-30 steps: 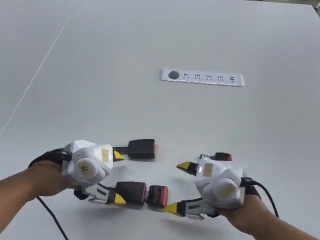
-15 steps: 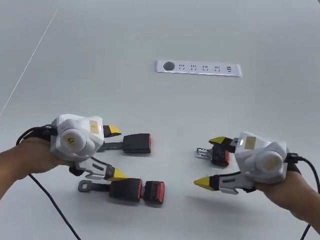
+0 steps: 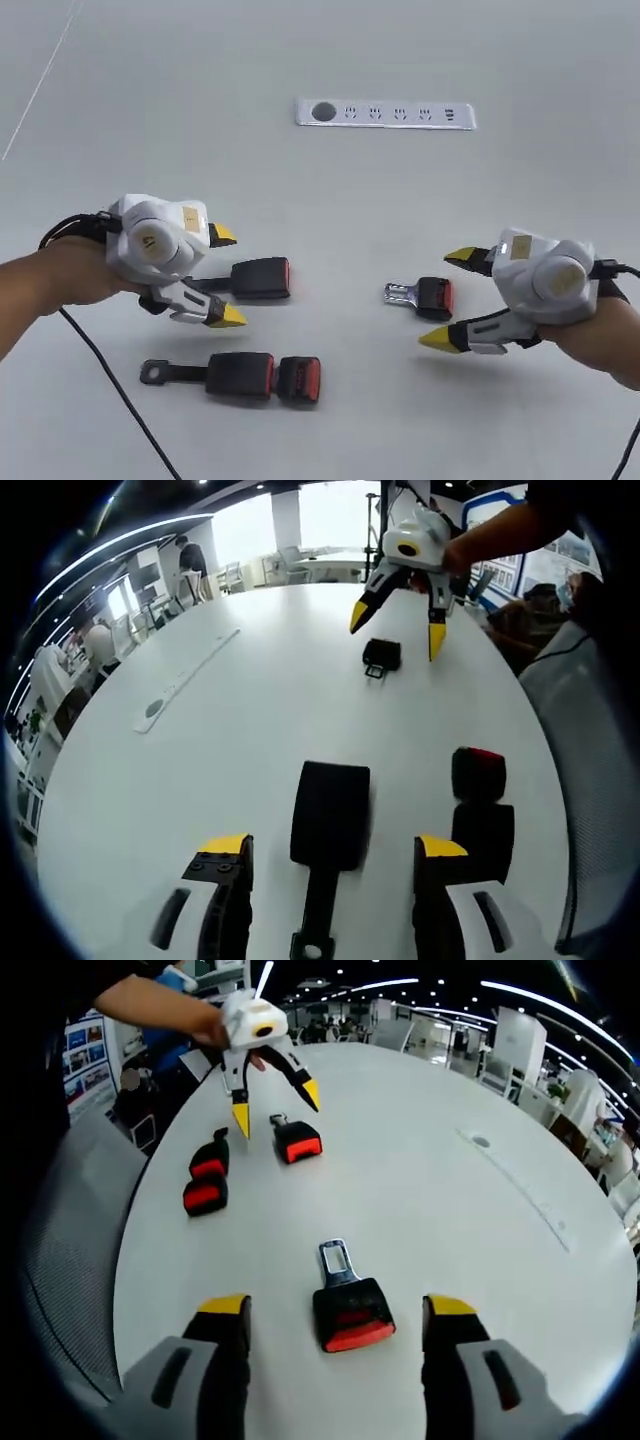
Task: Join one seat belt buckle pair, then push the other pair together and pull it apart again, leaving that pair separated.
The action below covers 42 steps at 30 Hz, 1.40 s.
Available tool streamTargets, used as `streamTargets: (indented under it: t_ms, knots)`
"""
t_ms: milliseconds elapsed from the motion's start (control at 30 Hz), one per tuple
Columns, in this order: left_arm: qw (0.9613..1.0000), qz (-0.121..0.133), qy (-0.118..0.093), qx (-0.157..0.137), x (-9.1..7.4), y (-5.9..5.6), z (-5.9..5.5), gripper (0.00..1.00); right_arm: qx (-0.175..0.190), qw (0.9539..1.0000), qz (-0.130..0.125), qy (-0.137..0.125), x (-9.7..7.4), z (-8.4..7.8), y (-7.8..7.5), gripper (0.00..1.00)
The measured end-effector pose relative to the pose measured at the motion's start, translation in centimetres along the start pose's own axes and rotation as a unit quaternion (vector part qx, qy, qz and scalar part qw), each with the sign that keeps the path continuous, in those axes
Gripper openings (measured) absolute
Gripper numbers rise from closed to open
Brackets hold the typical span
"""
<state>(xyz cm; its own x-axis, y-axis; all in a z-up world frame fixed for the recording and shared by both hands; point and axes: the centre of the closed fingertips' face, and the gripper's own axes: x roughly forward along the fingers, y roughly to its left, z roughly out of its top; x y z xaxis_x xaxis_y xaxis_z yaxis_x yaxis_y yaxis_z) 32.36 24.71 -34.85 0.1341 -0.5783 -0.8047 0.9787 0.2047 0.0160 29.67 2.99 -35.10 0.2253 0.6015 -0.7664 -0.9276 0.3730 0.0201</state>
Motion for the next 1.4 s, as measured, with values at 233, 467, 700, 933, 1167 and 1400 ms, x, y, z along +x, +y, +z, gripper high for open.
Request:
streamTargets:
  t_ms: [233,467,700,933,1167,1400]
  knots:
    - [0.9999,-0.010,0.009,0.006,1.3,0.6,-0.2,0.62,-0.011,0.9995,0.021,0.018,0.8,-0.8,-0.6,0.68]
    - [0.9992,-0.026,0.021,0.022,1.8,0.2,-0.5,0.52,-0.033,0.9978,0.041,0.040,1.2,-1.1,-0.4,0.58]
    - [0.9970,-0.055,0.021,0.051,1.9,-0.7,-0.2,0.39,-0.091,0.9928,0.047,0.062,1.0,-1.4,-0.5,0.36]
    - [0.9943,-0.068,0.030,0.077,2.0,-0.3,0.0,0.34,-0.100,0.9907,0.065,0.065,1.0,-1.5,-0.5,0.35]
    - [0.9912,-0.079,0.040,0.099,2.1,-0.2,0.1,0.34,-0.120,0.9878,0.063,0.075,1.0,-1.7,-1.1,0.34]
    - [0.9914,-0.079,0.039,0.097,2.2,-0.1,0.1,0.34,-0.121,0.9874,0.067,0.077,1.0,-1.6,-1.1,0.34]
